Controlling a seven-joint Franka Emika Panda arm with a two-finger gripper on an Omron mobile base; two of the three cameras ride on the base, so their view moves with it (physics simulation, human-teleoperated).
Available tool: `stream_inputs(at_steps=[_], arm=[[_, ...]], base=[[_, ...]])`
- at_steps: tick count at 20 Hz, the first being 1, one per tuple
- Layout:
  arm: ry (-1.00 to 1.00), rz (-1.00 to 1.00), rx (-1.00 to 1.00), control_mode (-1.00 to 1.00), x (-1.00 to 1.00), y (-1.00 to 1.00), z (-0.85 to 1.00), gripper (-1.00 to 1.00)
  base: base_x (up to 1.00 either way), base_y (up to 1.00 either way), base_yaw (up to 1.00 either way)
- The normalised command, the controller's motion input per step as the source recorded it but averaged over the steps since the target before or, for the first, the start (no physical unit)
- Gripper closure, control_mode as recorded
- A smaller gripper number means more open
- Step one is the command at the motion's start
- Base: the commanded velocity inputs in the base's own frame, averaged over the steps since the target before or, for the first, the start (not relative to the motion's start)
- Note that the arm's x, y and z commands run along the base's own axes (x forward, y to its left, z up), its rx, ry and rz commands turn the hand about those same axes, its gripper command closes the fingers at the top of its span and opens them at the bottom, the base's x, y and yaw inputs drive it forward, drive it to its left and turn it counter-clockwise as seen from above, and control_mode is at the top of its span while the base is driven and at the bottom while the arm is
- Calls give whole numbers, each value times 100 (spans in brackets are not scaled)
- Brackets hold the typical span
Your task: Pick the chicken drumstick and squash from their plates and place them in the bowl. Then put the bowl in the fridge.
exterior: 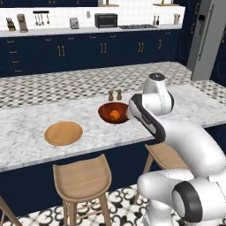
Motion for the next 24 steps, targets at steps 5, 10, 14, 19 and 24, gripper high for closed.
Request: stream_inputs(at_steps=[5, 10, 14, 19, 24], arm=[[16, 18, -2, -100, 100, 0, -11, 100], [17, 19, -1, -100, 100, 10, -20, 100], [7, 18, -5, -100, 84, 23, -38, 100], [0, 6, -6, -100, 76, 23, -51, 100], [-1, 0, 0, -100, 62, 3, -67, 100]], base=[[0, 0, 0], [0, 0, 0], [0, 0, 0], [0, 0, 0], [0, 0, 0]])
